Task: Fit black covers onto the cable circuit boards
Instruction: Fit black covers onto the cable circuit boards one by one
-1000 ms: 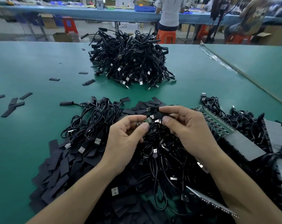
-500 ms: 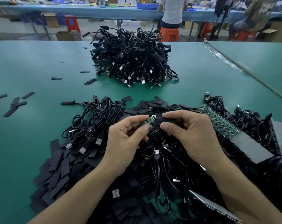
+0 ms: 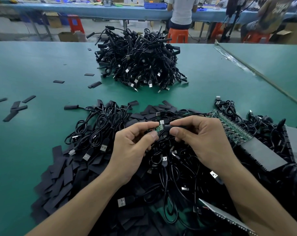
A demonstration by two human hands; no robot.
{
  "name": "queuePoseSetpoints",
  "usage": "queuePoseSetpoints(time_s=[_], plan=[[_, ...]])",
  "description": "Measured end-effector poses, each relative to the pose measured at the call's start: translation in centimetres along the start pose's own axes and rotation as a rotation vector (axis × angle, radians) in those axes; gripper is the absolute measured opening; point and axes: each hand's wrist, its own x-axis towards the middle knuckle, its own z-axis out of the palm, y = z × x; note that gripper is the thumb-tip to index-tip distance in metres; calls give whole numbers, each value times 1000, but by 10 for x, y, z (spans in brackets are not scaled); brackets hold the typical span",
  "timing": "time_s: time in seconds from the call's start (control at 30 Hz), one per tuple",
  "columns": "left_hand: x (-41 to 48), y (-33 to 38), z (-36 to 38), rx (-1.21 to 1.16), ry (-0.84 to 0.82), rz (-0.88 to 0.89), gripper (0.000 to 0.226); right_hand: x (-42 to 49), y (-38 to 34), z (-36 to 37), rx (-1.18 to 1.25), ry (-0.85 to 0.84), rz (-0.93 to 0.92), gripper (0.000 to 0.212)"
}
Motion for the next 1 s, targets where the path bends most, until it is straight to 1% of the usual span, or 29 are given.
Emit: queuePoseSetpoints(time_s=[0.2, 0.5, 0.63, 0.8, 1.0], plan=[[0, 1, 0, -12, -15, -11, 30, 1, 3, -2, 0, -25, 5, 17], [0, 3, 1, -18, -43, -53, 20, 1, 7, -4, 26, -59, -9, 17], [0, 3, 1, 4, -65, -44, 22, 1, 9, -5, 12, -68, -7, 21], [-1, 4, 0, -17, -89, -28, 24, 2, 9, -9, -34, -132, 22, 20], [-1, 5, 0, -19, -101, -28, 26, 2, 7, -9, 14, -115, 8, 18]])
